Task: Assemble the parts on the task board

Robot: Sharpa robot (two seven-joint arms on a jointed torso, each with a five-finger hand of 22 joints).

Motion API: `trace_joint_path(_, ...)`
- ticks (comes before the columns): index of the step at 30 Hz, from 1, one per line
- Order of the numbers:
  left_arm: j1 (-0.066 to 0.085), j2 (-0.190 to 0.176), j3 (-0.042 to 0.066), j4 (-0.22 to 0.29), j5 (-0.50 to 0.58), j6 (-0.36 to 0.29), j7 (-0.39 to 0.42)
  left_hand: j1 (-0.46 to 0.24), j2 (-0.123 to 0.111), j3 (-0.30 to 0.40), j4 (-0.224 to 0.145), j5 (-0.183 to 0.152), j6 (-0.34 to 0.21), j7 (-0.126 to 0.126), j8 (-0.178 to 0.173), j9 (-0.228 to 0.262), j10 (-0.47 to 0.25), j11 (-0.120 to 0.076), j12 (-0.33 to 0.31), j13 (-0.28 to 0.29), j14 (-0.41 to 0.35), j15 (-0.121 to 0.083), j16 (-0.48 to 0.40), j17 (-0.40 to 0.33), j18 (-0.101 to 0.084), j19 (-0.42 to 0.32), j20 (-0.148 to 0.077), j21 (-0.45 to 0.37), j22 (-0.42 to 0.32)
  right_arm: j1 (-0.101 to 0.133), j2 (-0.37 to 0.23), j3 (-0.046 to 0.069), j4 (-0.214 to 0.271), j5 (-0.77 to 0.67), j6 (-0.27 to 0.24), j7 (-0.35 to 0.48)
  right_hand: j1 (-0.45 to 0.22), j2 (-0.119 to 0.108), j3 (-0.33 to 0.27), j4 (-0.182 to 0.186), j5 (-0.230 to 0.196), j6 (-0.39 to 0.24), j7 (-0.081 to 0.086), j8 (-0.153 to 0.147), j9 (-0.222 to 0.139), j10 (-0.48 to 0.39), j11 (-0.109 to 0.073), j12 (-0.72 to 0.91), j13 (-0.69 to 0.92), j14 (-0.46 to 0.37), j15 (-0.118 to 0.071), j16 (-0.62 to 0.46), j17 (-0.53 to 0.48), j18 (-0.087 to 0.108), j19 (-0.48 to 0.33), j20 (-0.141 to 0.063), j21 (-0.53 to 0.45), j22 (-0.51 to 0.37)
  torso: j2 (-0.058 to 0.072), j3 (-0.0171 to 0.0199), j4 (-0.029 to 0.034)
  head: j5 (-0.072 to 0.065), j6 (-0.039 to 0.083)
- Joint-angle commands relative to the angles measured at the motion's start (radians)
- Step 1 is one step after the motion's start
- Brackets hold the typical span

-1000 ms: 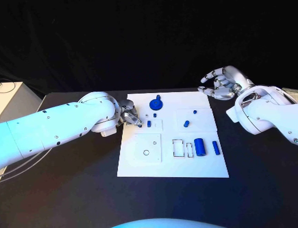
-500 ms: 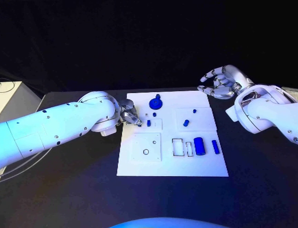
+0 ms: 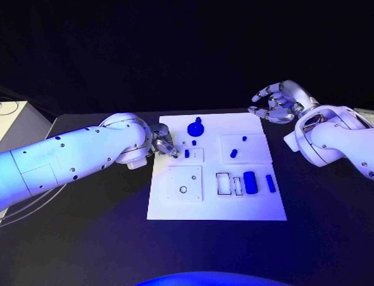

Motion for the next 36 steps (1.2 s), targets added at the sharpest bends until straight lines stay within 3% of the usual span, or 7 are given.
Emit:
trace_joint_path(1, -0.004, 0.011, -0.002, -0.004, -0.001, 0.035, 0.001, -0.004, 0.010, 0.177, -0.186, 0.002, 0.011, -0.007, 0.002, -0.002, 0.004, -0.001, 0.003, -0.001, 0.104, -0.009, 0.003, 0.263, -0.010, 0.004, 0.001, 0.001, 0.067, 0.000, 0.000, 0.000, 0.003, -0.003, 0.003, 0.004, -0.004, -0.003, 0.005, -0.001, 0.004, -0.010, -0.001, -0.004, 0.001, -0.006, 0.001, -0.003, 0.001, 0.077, -0.002, -0.002, 0.172, 0.015, 0.024, 0.003, -0.005, 0.123, 0.000, 0.0001, -0.0012, 0.000, -0.001)
trace_joint_path(25, -0.006, 0.029, -0.003, -0.017, 0.006, 0.035, 0.002, -0.033, 0.013, 0.122, -0.160, -0.015, 0.007, -0.016, 0.011, 0.001, 0.014, -0.006, 0.003, -0.002, 0.104, -0.011, 0.003, 0.263, -0.011, 0.004, 0.002, -0.001, 0.068, 0.000, -0.001, 0.000, 0.007, -0.003, 0.003, 0.005, -0.007, -0.004, 0.009, -0.002, 0.007, -0.010, -0.001, -0.004, 0.002, -0.005, 0.000, -0.004, -0.001, 0.077, -0.003, -0.003, 0.172, 0.015, 0.025, 0.002, -0.007, 0.122, 0.000, -0.0004, 0.0006, -0.005, -0.007)
trace_joint_path(28, -0.006, 0.030, -0.003, -0.021, 0.005, 0.046, 0.001, -0.037, 0.009, 0.098, -0.156, -0.018, 0.003, -0.020, 0.013, 0.002, 0.016, -0.008, 0.002, -0.002, 0.104, -0.013, 0.003, 0.263, -0.011, 0.004, 0.001, -0.002, 0.068, 0.000, -0.001, 0.000, 0.008, -0.003, 0.003, 0.005, -0.007, -0.004, 0.009, -0.002, 0.007, -0.010, -0.001, -0.004, 0.002, -0.005, 0.000, -0.004, -0.001, 0.077, -0.003, -0.003, 0.172, 0.015, 0.025, 0.002, -0.007, 0.122, 0.000, -0.0004, 0.0004, -0.005, -0.007)
trace_joint_path(32, -0.006, 0.033, -0.004, -0.029, 0.000, 0.066, 0.000, -0.046, 0.003, 0.008, -0.121, -0.025, 0.009, -0.031, 0.007, -0.012, 0.015, -0.016, 0.002, -0.002, 0.104, -0.018, 0.003, 0.263, -0.011, 0.003, -0.003, -0.006, 0.066, 0.000, -0.001, 0.000, 0.009, -0.003, 0.003, 0.006, -0.007, -0.004, 0.009, -0.002, 0.007, -0.010, -0.001, -0.004, 0.002, -0.005, 0.000, -0.004, -0.001, 0.077, -0.003, -0.003, 0.172, 0.015, 0.025, 0.002, -0.007, 0.122, 0.000, -0.0004, -0.0003, -0.005, -0.009)
trace_joint_path(36, -0.006, 0.034, -0.005, -0.036, -0.008, 0.083, -0.002, -0.045, 0.001, -0.023, -0.109, -0.028, 0.013, -0.032, 0.003, -0.020, 0.012, -0.016, 0.001, -0.004, 0.104, -0.019, 0.003, 0.263, -0.010, 0.003, -0.004, -0.008, 0.064, 0.000, -0.002, 0.000, 0.010, -0.003, 0.002, 0.006, -0.007, -0.004, 0.009, -0.002, 0.007, -0.010, -0.001, -0.004, 0.002, -0.005, 0.000, -0.004, -0.001, 0.077, -0.003, -0.003, 0.172, 0.015, 0.025, 0.002, -0.007, 0.122, 0.000, 0.0000, -0.0003, -0.006, -0.010)
